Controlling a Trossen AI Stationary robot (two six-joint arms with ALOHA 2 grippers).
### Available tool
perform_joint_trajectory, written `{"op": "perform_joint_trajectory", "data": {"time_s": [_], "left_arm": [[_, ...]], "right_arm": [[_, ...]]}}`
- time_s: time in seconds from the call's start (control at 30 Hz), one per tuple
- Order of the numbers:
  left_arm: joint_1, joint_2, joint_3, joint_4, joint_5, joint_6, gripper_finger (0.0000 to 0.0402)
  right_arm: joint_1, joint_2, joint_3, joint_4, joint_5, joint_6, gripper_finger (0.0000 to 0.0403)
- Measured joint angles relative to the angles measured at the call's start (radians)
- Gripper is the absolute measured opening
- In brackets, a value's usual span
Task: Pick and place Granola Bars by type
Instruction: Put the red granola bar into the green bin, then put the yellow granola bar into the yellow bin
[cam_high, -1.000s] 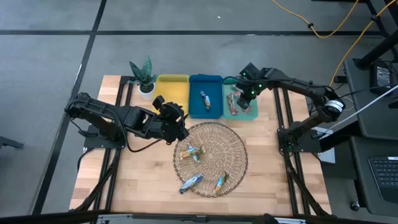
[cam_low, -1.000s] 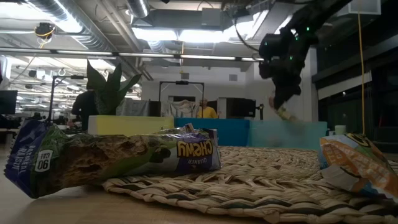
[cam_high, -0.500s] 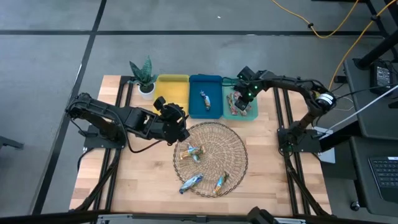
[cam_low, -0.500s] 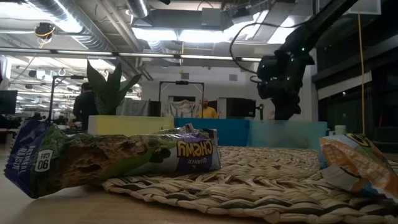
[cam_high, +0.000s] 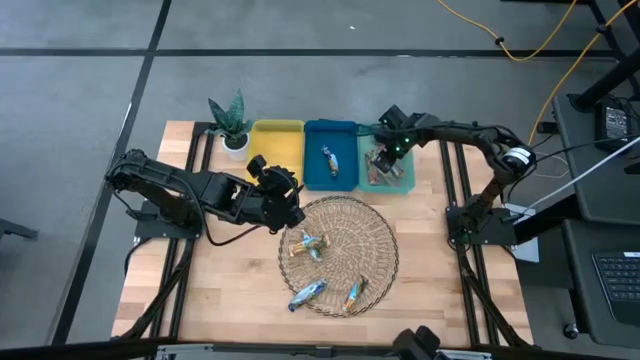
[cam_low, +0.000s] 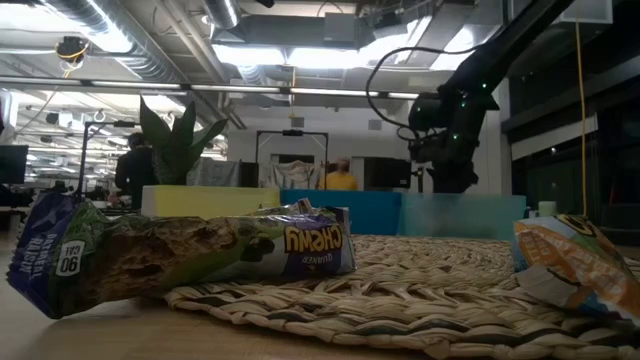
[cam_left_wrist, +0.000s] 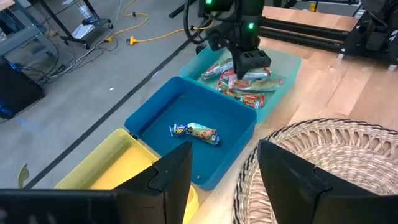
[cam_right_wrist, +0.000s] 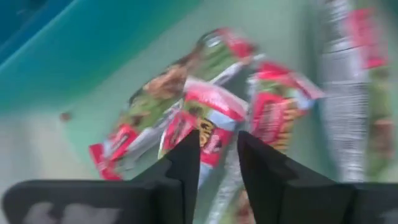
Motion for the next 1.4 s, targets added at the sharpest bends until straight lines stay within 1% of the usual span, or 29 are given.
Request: {"op": "perform_joint_trajectory", "data": {"time_s": [0.2, 0.3, 0.37, 0.43, 0.5, 0.6, 0.7, 0.77, 0.83, 0.9, 0.97, 1.03, 1.17, 1.27, 1.4], "left_arm": [[0.000, 0.000, 0.000, 0.000, 0.000, 0.028, 0.0174], [0.000, 0.000, 0.000, -0.001, 0.000, 0.057, 0.0173], [0.000, 0.000, 0.000, -0.003, -0.007, 0.069, 0.0175], [0.004, 0.000, 0.001, -0.009, -0.012, 0.071, 0.0176], [0.011, 0.000, 0.001, -0.013, -0.014, 0.071, 0.0176], [0.026, 0.000, 0.001, -0.031, -0.014, 0.071, 0.0173], [0.044, 0.000, 0.001, -0.042, -0.010, 0.071, 0.0172], [0.054, 0.000, 0.001, -0.049, -0.010, 0.071, 0.0171], [0.063, 0.000, 0.001, -0.052, -0.009, 0.071, 0.0171], [0.068, 0.000, 0.001, -0.052, -0.005, 0.071, 0.0171], [0.070, 0.000, 0.001, -0.053, 0.002, 0.080, 0.0171], [0.072, 0.000, 0.001, -0.053, 0.020, 0.112, 0.0171], [0.072, 0.000, 0.001, -0.052, 0.030, 0.139, 0.0171], [0.072, 0.000, 0.001, -0.053, 0.030, 0.124, 0.0171], [0.072, 0.000, 0.001, -0.053, 0.034, 0.092, 0.0171]], "right_arm": [[0.005, -0.065, 0.041, -0.005, 0.006, 0.028, 0.0168], [0.034, -0.128, 0.063, 0.000, -0.004, 0.029, 0.0183], [0.069, -0.183, 0.072, 0.019, -0.040, 0.027, 0.0187], [0.115, -0.250, 0.075, 0.061, -0.105, 0.032, 0.0187], [0.182, -0.321, 0.075, 0.115, -0.146, 0.059, 0.0185], [0.324, -0.425, 0.075, 0.216, -0.147, 0.086, 0.0181], [0.496, -0.507, 0.075, 0.329, -0.081, 0.104, 0.0179], [0.609, -0.543, 0.069, 0.408, -0.053, 0.081, 0.0179], [0.710, -0.573, 0.050, 0.478, -0.064, 0.049, 0.0178], [0.788, -0.595, 0.026, 0.508, -0.109, 0.013, 0.0178], [0.836, -0.616, -0.012, 0.525, -0.114, 0.030, 0.0175], [0.853, -0.653, -0.080, 0.562, -0.116, 0.077, 0.0169], [0.854, -0.774, -0.281, 0.707, -0.133, 0.171, 0.0149], [0.835, -0.925, -0.440, 0.774, -0.113, 0.216, 0.0132], [0.805, -1.176, -0.618, 0.828, -0.067, 0.267, 0.0116]]}}
